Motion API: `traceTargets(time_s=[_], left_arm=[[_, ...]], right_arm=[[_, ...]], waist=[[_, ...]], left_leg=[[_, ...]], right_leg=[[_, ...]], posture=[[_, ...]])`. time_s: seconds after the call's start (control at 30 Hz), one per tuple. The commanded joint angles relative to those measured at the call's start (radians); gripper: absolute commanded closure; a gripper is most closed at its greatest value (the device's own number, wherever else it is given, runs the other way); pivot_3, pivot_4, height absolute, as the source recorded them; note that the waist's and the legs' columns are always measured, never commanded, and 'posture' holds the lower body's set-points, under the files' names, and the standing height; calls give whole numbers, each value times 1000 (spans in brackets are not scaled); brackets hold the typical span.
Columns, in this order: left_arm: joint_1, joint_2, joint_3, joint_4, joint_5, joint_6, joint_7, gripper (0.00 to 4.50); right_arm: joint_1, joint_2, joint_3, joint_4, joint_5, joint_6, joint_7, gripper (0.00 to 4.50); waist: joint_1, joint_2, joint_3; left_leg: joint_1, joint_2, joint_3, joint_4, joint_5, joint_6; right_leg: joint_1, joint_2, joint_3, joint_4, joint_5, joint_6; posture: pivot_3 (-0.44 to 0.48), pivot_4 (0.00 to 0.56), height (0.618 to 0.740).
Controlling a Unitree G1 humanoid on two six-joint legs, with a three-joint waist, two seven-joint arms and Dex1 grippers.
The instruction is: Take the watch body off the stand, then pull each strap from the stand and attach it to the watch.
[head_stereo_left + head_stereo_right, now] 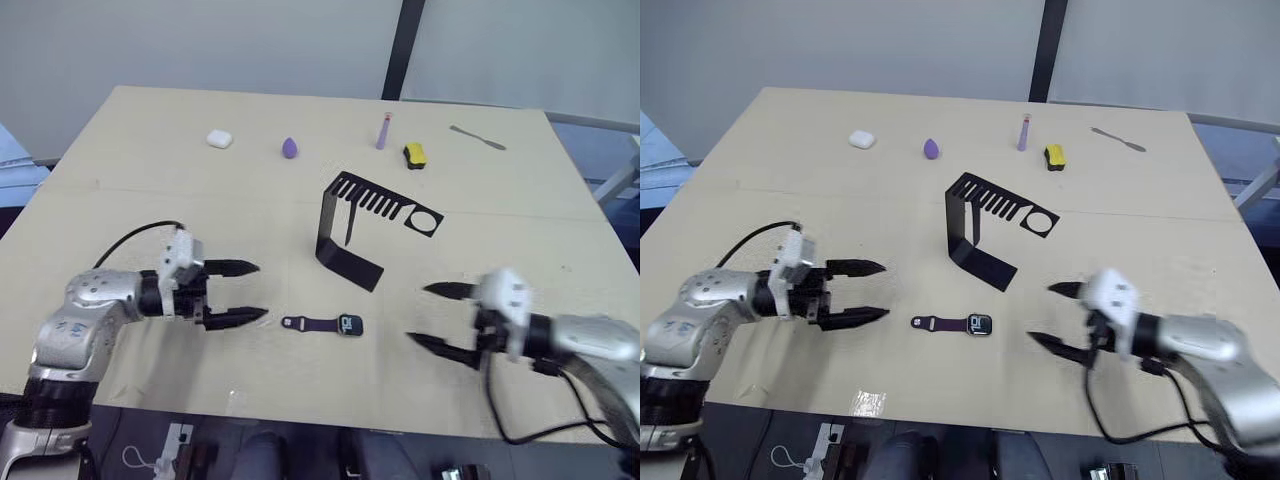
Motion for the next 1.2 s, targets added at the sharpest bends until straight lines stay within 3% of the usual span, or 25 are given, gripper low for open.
traceTargets(time_s=[0.03,0.2,0.37,0.57,0.7,0.83,0.93,1.17,1.2], left_arm=[[30,-27,192,19,-88,74,150,0],[9,-82,305,79,-139,110,291,0],[53,-67,251,-17,-150,121,243,0],[-3,-54,5,-186,-79,57,161,0],[-70,-88,-88,-222,-56,37,178,0],[-93,-121,-133,-239,-42,26,203,0],[-92,-145,-154,-242,-28,13,220,0],[-108,-204,-164,-269,-41,16,288,0],[-108,-210,-167,-279,-46,20,293,0]], right_arm=[[136,62,-242,4,58,-8,-16,24],[220,138,-358,31,108,-10,-56,24],[199,152,-269,-41,123,2,-105,24],[-94,162,121,-68,29,51,-232,24],[-300,224,347,32,-83,71,-315,24],[-453,331,477,191,-172,84,-399,24],[-523,384,546,309,-240,50,-418,890],[-606,465,542,451,-254,45,-428,4246],[-608,463,549,463,-264,53,-432,4448]], waist=[[-1,-1,0],[-5,-1,-1],[-3,-1,-1],[-5,-3,-2],[-3,-3,-2],[-8,-2,-2],[-8,-2,-2],[-7,-2,-2],[-8,-2,-2]], left_leg=[[0,0,0,-1,-1,2],[3,0,1,-3,-2,3],[3,0,0,-3,1,-3],[4,-1,1,-3,2,-4],[0,-1,1,-3,2,-5],[-1,-1,3,0,2,-4],[-1,-1,2,0,2,-4],[-1,-1,2,0,2,-4],[-1,-1,2,0,2,-4]], right_leg=[[0,0,0,-1,0,0],[2,1,1,-2,0,0],[2,1,1,-2,0,0],[2,0,1,-2,0,0],[-3,1,2,0,0,0],[-4,1,3,1,0,0],[-4,1,3,2,0,0],[-5,1,2,6,0,0],[-5,1,2,6,0,0]], posture=[[0,150,740],[0,150,740],[0,150,740],[0,150,740],[0,150,740],[0,150,740],[0,150,740],[0,150,740],[0,150,740]])
